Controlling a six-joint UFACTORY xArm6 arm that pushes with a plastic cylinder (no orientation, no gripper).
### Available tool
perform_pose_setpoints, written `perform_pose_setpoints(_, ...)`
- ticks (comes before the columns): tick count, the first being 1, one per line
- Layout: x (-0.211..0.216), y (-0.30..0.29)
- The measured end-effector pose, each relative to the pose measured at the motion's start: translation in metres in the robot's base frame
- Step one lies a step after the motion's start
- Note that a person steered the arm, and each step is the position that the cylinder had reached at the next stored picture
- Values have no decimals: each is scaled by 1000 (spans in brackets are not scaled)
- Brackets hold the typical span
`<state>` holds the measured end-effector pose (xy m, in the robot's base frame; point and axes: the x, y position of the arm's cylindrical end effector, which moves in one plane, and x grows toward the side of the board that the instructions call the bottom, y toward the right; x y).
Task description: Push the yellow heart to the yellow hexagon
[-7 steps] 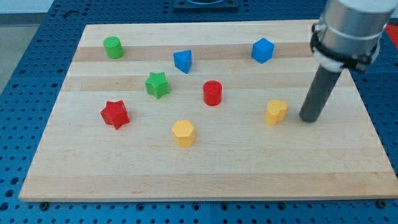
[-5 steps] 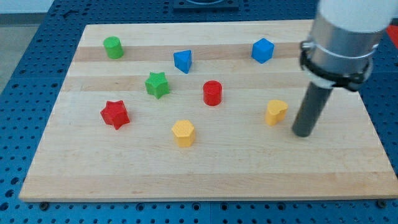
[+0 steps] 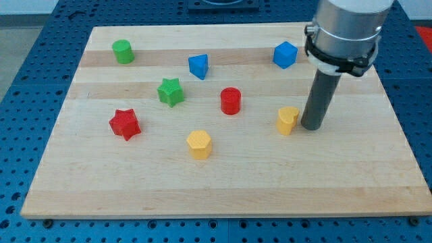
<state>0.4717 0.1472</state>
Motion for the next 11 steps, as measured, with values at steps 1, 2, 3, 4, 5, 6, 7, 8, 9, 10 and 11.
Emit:
perform_pose_setpoints(1, -8, -3)
perform_pose_setpoints(2, -12, -12)
perform_pose_setpoints(3, -16, -14)
perform_pose_setpoints(4, -20, -11)
perform_pose_setpoints(5, -18, -25)
perform_pose_setpoints(6, 6, -57)
perform_pose_setpoints(7, 31, -82)
perform_pose_setpoints(8, 28, -70)
perform_pose_setpoints(9, 10, -40)
perform_pose_setpoints(10, 3, -43)
perform_pose_setpoints(11, 12, -70)
